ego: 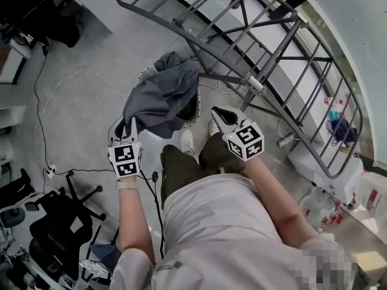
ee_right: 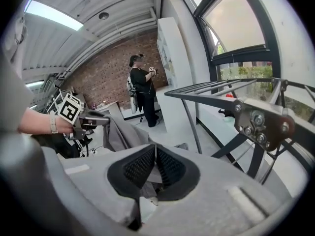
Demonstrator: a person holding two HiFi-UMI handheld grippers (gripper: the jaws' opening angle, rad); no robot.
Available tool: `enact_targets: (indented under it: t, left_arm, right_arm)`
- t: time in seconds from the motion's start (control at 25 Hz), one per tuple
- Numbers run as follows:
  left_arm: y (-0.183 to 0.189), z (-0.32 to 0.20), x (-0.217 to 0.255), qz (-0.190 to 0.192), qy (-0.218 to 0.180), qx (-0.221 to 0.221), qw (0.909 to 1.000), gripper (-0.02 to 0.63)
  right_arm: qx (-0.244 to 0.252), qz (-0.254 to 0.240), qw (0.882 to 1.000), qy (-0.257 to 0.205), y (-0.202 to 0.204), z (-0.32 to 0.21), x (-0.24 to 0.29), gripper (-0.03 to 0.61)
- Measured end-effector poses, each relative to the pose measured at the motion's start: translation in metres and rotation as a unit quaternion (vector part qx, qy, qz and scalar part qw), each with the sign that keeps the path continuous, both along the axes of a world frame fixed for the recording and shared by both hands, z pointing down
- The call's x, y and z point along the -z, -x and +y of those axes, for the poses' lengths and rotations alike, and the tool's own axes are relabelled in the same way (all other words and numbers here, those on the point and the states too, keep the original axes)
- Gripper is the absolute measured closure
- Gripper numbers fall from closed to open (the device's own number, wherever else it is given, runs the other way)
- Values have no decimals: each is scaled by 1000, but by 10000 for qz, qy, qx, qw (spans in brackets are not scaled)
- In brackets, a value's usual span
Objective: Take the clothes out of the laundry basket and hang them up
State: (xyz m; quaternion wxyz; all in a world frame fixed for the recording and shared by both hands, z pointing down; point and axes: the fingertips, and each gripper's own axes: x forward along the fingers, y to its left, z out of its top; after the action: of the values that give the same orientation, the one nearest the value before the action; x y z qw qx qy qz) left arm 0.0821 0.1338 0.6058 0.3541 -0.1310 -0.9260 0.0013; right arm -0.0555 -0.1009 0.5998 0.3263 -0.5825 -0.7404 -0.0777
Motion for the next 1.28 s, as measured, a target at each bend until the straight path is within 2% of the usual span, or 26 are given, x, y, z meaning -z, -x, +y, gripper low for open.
enact_targets:
  t: [0.16,0.36,0.56,0.68,0.84,0.96,1.16,1.28]
  left_arm:
    - [13,17,73,-659,484,63,9966,552]
    - [20,28,158,-1307,1004,76,9863,552]
    - [19,35,235,-1894,1460,38,9710,552]
    - [19,39,273,-2235,1473,91,9635,552]
    - [19,38,304,-2426,1509,5,9583,554]
    - [16,33,324,-2529,1520,-34,9555,554]
    - [6,28,353,-2656,1535,19,9518,554]
    - [-7,31,365,-2768,1484,170,9493,554]
  right_arm:
    - [138,-168,9996,183,-1,17,13,563]
    - [281,-427,9983,282,-1,35,25,537]
    - [585,-590,9956,434,-9,67,34,444]
    - [934,-682,9925,404,-23,91,32,336]
    - [1371,-646,9880,284,-56,125,15,277]
    - [1520,-702,9854,307,-82,154,16,241]
    - [1106,-1005,9886,187,-73,185,8,238]
    - [724,-864,9936,34,-55,188,-5,239]
